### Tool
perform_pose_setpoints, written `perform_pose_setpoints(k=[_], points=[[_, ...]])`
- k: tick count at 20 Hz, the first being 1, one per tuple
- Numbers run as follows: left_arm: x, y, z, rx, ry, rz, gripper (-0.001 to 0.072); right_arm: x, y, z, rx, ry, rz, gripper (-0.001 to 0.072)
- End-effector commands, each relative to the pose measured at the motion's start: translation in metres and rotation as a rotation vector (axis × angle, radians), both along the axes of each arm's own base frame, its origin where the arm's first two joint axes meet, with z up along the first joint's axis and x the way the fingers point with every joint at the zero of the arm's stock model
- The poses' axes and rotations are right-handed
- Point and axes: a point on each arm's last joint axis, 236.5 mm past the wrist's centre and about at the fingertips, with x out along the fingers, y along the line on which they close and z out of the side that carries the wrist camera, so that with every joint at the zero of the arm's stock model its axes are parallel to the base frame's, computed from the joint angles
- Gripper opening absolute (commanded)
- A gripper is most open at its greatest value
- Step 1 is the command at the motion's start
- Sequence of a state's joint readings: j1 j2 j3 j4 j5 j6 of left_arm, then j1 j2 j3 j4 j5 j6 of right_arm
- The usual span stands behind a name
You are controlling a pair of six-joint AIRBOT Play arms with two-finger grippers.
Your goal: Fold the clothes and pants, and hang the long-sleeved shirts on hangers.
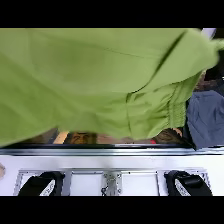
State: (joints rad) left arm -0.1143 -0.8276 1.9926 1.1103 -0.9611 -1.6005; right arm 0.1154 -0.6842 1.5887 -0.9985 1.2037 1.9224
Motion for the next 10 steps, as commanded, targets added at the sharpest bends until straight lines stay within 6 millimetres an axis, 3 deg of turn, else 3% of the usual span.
perform_pose_setpoints(k=[1,5,7,8,10], points=[[0.081,-0.003,-0.037,0.022,0.136,0.032,0.0005,0.019,0.008,-0.061,-0.015,0.277,0.026,0.0028],[0.212,-0.017,-0.111,-0.019,0.313,0.028,0.0005,0.091,0.01,-0.14,-0.106,0.457,0.024,0.0028],[0.267,-0.025,-0.162,-0.033,0.412,0.022,0.0005,0.129,0.009,-0.179,-0.14,0.527,0.012,0.0028],[0.286,-0.029,-0.187,-0.025,0.46,0.022,0.0005,0.149,0.008,-0.193,-0.159,0.52,0.008,0.0028],[0.309,-0.032,-0.222,-0.012,0.527,0.024,0.0005,0.183,0.007,-0.202,-0.175,0.449,-0.008,0.0028]])
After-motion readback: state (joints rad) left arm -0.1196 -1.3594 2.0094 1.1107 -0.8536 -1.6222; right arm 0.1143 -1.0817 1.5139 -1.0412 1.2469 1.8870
